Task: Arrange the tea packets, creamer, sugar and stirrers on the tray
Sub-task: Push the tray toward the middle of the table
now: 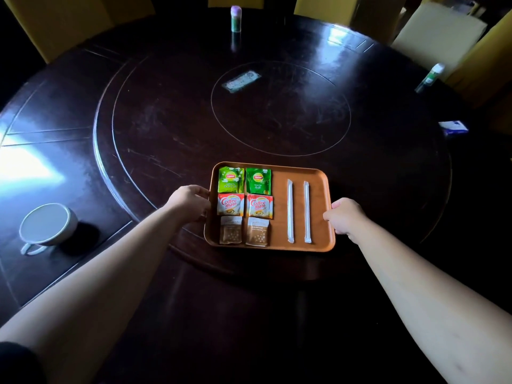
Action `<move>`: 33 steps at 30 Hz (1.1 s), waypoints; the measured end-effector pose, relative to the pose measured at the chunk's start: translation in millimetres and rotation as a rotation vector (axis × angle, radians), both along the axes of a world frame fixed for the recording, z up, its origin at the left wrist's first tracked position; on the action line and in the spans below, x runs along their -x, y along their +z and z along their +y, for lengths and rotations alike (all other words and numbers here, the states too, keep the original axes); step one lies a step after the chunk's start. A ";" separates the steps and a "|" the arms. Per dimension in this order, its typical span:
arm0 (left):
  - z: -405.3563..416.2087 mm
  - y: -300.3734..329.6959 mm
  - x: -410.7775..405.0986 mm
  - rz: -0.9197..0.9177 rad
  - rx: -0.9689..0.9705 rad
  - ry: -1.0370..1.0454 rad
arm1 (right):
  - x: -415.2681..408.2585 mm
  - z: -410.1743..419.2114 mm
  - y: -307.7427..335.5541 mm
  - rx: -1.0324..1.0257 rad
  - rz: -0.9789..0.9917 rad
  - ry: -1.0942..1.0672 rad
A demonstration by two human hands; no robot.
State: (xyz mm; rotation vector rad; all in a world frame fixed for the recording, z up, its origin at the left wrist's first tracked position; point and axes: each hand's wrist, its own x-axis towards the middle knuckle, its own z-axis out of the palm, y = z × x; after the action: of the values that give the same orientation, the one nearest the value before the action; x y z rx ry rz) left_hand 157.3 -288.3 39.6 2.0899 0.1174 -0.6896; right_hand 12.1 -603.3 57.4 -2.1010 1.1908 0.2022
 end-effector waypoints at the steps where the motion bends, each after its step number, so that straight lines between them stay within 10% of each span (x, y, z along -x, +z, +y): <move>1: -0.9 -0.6 -0.4 -0.005 -0.006 -0.002 | -2.0 -1.2 -1.3 0.001 0.002 -0.004; 33: 31.7 -0.3 30.6 0.036 0.040 -0.092 | 19.3 32.3 15.3 0.142 0.122 0.189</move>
State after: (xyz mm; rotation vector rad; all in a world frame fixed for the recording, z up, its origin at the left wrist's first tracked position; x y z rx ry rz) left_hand 126.8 -256.6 39.3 2.0554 0.0281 -0.7790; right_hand -7.2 -571.0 72.7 -2.3565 1.1026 0.3455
